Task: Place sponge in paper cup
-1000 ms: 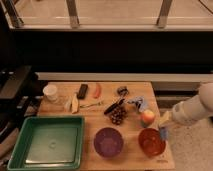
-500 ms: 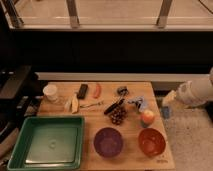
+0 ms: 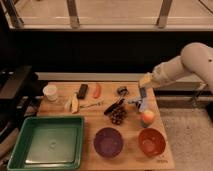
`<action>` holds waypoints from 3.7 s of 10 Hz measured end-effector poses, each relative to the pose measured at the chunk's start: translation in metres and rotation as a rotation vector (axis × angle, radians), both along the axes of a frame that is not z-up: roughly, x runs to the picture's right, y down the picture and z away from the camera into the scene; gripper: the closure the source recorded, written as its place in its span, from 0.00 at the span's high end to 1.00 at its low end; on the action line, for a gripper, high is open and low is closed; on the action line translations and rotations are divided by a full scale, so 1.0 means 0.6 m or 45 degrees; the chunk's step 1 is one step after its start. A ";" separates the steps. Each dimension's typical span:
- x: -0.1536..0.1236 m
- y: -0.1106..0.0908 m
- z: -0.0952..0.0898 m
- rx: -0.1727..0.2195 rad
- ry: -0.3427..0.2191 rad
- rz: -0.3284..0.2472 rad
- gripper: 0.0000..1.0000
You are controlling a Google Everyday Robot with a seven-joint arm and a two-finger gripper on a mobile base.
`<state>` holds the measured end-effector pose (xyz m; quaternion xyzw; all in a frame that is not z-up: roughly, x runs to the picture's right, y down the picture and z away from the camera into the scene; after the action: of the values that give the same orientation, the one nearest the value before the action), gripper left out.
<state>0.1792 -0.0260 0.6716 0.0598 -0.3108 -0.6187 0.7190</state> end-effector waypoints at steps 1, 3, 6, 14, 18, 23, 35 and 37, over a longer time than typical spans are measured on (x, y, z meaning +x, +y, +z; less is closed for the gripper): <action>-0.024 -0.008 0.002 0.012 -0.036 -0.026 0.00; -0.020 -0.007 0.001 0.011 -0.032 -0.023 0.00; -0.021 -0.005 0.001 0.014 -0.024 -0.029 0.00; -0.162 -0.109 0.081 0.234 -0.225 -0.441 0.00; -0.306 -0.133 0.114 0.319 -0.428 -0.652 0.00; -0.319 -0.132 0.116 0.339 -0.425 -0.683 0.00; -0.558 -0.127 0.178 0.701 -0.517 -1.062 0.00; -0.585 -0.126 0.176 0.696 -0.553 -1.056 0.00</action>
<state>-0.1719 -0.1015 0.7770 0.2434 -0.2776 -0.8823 0.2919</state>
